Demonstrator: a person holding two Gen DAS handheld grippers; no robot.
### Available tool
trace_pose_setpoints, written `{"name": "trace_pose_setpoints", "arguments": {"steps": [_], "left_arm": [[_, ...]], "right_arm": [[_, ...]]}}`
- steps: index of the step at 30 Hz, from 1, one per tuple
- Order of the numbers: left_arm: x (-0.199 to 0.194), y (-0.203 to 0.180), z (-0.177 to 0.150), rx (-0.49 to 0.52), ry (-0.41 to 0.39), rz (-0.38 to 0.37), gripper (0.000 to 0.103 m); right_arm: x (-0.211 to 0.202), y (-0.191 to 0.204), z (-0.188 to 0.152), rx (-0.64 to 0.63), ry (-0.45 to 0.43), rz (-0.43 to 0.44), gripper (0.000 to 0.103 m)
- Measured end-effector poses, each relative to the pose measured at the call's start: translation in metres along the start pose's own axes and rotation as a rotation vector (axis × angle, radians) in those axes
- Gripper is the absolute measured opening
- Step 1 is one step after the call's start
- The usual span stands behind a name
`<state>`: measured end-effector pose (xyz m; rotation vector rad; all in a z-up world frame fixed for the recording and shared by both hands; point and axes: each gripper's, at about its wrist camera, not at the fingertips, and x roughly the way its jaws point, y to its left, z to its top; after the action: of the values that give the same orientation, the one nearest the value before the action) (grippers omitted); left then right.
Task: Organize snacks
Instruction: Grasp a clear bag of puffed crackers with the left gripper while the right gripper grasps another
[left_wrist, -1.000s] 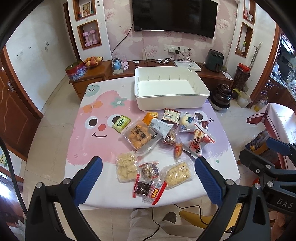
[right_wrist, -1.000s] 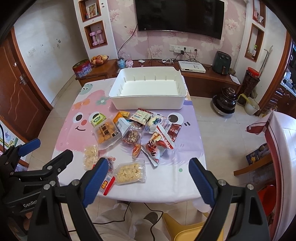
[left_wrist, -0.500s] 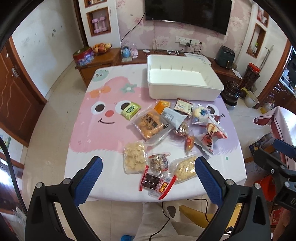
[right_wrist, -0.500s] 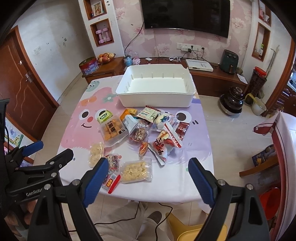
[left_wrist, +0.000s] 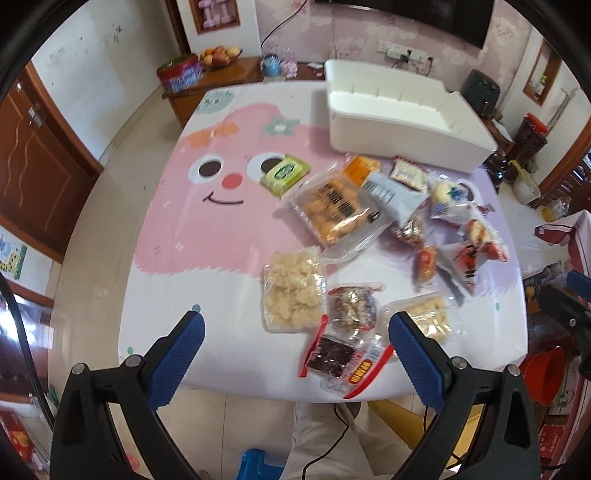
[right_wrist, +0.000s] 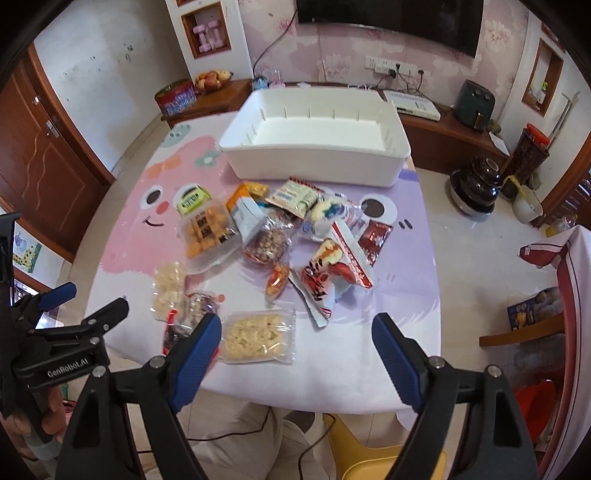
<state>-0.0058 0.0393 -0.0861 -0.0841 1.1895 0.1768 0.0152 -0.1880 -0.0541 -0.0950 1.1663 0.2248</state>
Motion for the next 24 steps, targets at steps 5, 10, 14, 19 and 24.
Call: {"name": "trace_pose_setpoints", "arguments": {"steps": [5, 10, 14, 19, 24], "left_arm": [[0.036, 0.013, 0.002, -0.027, 0.052, 0.019, 0.100], [0.075, 0.034, 0.001, -0.050, 0.120, 0.027, 0.099], [0.098, 0.047, -0.001, -0.078, 0.173, 0.004, 0.099], [0.122, 0.046, -0.001, -0.098, 0.242, -0.078, 0.099], [0.138, 0.031, 0.007, -0.066, 0.245, -0.106, 0.099]], "right_arm": [[0.031, -0.009, 0.001, 0.023, 0.061, 0.025, 0.079], [0.068, -0.004, -0.004, 0.003, 0.158, 0.093, 0.076], [0.099, 0.008, -0.013, -0.028, 0.251, 0.140, 0.076], [0.139, 0.014, -0.025, -0.011, 0.349, 0.175, 0.076], [0.155, 0.025, -0.031, -0.014, 0.375, 0.174, 0.076]]}}
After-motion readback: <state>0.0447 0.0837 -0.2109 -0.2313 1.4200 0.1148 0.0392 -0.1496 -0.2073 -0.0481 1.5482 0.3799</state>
